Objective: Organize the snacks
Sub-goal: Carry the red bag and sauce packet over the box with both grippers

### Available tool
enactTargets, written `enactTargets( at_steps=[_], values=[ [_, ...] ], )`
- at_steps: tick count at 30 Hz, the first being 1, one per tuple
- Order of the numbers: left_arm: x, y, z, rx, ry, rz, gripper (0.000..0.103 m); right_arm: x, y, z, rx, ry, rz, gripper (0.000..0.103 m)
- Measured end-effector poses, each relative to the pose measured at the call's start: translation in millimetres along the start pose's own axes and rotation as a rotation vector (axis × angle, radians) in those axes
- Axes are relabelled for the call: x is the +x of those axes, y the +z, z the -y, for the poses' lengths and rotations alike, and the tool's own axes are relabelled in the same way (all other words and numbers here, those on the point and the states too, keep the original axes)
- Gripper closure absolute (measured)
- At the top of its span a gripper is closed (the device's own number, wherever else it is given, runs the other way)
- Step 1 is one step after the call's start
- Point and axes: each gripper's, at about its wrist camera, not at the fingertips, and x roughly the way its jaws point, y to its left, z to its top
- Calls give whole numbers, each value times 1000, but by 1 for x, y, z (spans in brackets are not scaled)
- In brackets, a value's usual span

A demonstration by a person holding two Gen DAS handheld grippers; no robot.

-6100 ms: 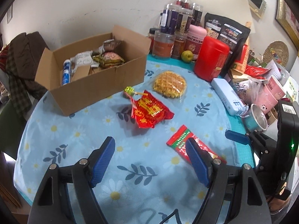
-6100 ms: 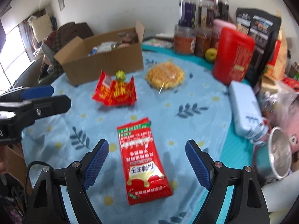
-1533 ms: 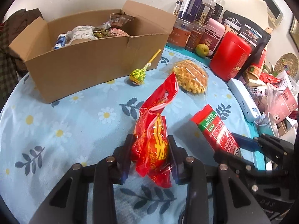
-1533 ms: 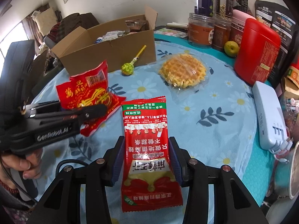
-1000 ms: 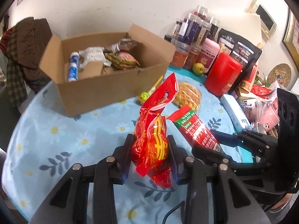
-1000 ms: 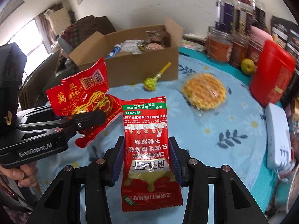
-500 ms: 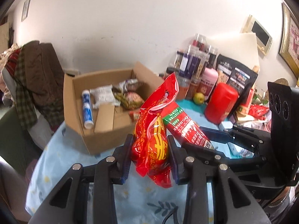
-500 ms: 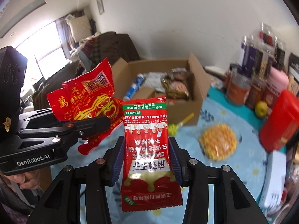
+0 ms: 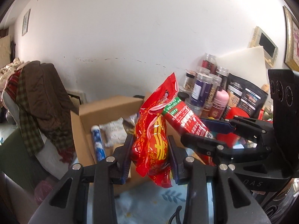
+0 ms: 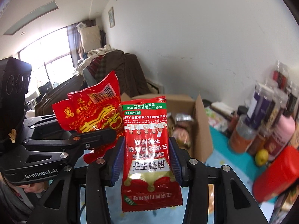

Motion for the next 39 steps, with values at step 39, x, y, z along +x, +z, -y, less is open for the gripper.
enactTargets(
  at_steps=[39],
  values=[
    [189,26,-76,-15,215,-369,68,202,44,78,15,-26,-321,58]
  ],
)
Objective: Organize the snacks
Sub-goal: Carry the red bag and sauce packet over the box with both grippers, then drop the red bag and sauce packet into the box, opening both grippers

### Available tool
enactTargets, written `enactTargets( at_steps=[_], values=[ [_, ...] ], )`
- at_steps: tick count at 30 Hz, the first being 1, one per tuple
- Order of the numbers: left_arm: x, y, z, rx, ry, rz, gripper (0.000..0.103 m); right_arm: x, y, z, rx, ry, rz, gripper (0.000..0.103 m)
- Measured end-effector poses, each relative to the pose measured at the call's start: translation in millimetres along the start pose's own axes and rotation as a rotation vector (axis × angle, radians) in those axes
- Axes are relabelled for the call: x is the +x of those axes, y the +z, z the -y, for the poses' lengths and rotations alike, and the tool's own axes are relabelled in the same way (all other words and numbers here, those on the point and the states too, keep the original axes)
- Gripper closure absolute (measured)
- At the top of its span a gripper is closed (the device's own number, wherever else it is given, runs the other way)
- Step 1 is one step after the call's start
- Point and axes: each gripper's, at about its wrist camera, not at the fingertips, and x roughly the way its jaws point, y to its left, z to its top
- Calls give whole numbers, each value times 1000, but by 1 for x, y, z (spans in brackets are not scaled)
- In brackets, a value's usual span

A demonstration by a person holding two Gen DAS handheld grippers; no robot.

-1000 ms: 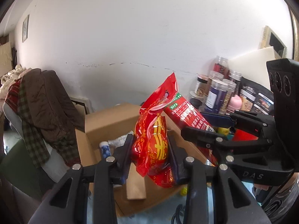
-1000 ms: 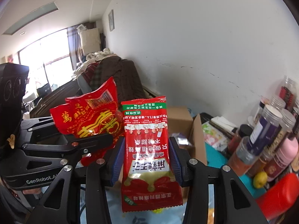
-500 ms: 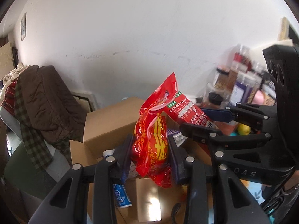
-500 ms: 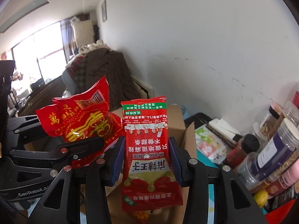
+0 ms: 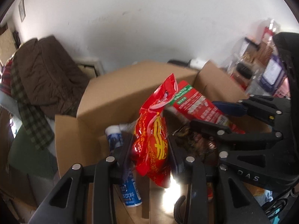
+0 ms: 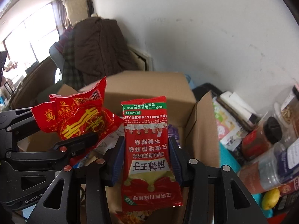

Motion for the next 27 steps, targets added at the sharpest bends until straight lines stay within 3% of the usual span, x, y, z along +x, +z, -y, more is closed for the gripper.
enactTargets(
  at_steps=[4,9,19,20,22,27],
  values=[
    [14,-1,-5,-28,15,-48,68,9,-2,-5,-23,-27,-26,58],
    [15,-2,-10,-36,40,-43,68,12,-2,-1,-7,-34,-30,57],
    [14,-2,-5,-23,111,-51,66,7,-5,-4,-9,-58,-60,43],
    [9,-2,-3,-8,136,-32,65,5,-6,-4,-16,-67,-58,42],
    [3,-1,0,9,171,-12,49,1,-8,-4,-24,-86,-52,42],
    [-15,3,1,9,175,18,47,-12,-8,2,6,-88,-39,42]
  ],
)
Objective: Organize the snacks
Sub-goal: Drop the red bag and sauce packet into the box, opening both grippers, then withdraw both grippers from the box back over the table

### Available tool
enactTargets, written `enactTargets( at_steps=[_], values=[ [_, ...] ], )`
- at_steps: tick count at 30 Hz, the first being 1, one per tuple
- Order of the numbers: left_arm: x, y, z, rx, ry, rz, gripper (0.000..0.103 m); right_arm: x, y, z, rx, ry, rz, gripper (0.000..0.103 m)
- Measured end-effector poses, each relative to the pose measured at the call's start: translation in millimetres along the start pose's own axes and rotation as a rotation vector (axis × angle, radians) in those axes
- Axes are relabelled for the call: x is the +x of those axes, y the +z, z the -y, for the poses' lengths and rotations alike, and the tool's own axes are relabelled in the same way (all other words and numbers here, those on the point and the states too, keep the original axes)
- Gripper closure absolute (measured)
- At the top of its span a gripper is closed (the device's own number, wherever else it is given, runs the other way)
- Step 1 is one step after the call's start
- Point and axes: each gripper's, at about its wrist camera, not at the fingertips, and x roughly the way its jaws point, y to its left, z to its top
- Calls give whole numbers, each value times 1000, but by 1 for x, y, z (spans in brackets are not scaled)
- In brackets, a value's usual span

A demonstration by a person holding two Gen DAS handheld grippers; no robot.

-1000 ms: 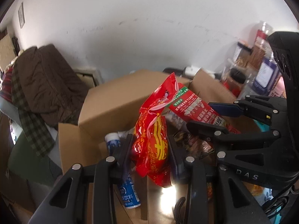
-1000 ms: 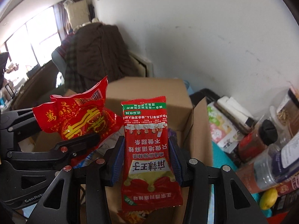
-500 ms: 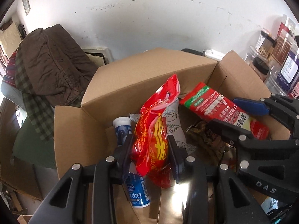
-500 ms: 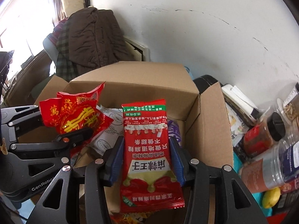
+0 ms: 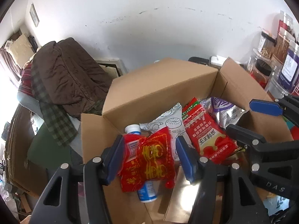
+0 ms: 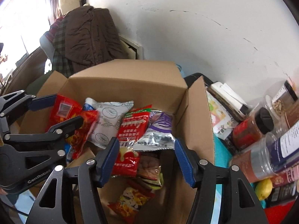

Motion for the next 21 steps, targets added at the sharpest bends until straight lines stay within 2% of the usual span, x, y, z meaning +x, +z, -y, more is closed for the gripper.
enactTargets(
  at_steps=[7,21],
  values=[
    [-33,7,-1,-19,-18,48,47,-30,3,0,3,-4,54,42],
    [-125,5,-6,-54,-47,196,47,-124,3,-6,-3,-44,228,42]
  ],
)
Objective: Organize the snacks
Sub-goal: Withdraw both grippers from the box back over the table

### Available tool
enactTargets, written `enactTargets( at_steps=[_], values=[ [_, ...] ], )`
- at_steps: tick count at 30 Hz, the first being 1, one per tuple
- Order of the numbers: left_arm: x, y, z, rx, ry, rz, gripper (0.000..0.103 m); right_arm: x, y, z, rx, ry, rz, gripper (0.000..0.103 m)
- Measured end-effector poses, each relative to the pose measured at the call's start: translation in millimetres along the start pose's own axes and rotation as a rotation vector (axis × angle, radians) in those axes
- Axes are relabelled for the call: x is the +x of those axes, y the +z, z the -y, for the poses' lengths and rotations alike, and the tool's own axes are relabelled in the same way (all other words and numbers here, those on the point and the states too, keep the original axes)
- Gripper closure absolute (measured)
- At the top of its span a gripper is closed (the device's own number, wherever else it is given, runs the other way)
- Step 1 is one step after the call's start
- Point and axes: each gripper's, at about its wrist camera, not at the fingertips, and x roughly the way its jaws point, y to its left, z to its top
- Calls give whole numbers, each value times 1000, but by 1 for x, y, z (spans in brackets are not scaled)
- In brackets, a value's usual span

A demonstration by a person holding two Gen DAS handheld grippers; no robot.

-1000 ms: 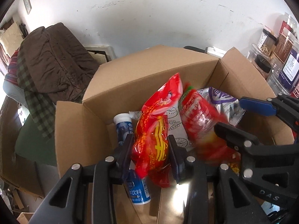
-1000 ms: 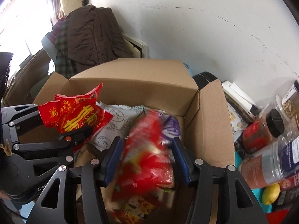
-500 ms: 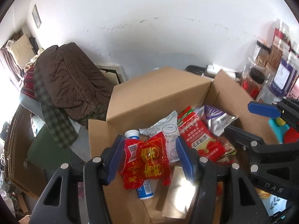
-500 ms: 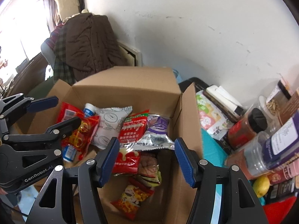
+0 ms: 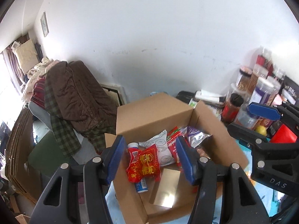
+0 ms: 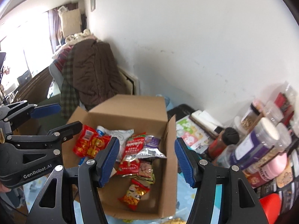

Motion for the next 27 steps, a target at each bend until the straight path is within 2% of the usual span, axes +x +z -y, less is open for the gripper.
enactTargets(
  at_steps=[2,4,6,8,12,16,19,23,27],
  values=[
    [-15,0,0,-1,-6,24,46,-16,0,-2,-6,-12,29,42],
    [-26,0,1,-5,-4,37,31,-32,-1,-3,-11,-26,54,42],
    [-41,-3,1,-11,-4,71,25,-46,-3,-4,-12,-32,74,41],
    [-55,-6,3,-4,-7,95,25,-62,-8,-5,-6,-45,99,34],
    [-76,-14,8,9,-29,117,25,-90,-18,-7,-6,-68,132,31],
    [-101,-26,15,24,-45,154,25,-119,-32,-12,-8,-103,166,18],
    [-118,-35,20,37,-61,173,25,-137,-43,-14,3,-125,178,17],
    [-137,-50,28,56,-90,196,25,-162,-61,-17,30,-143,210,9],
    [-149,-64,36,68,-131,202,25,-181,-83,-20,56,-159,223,8]
  ],
)
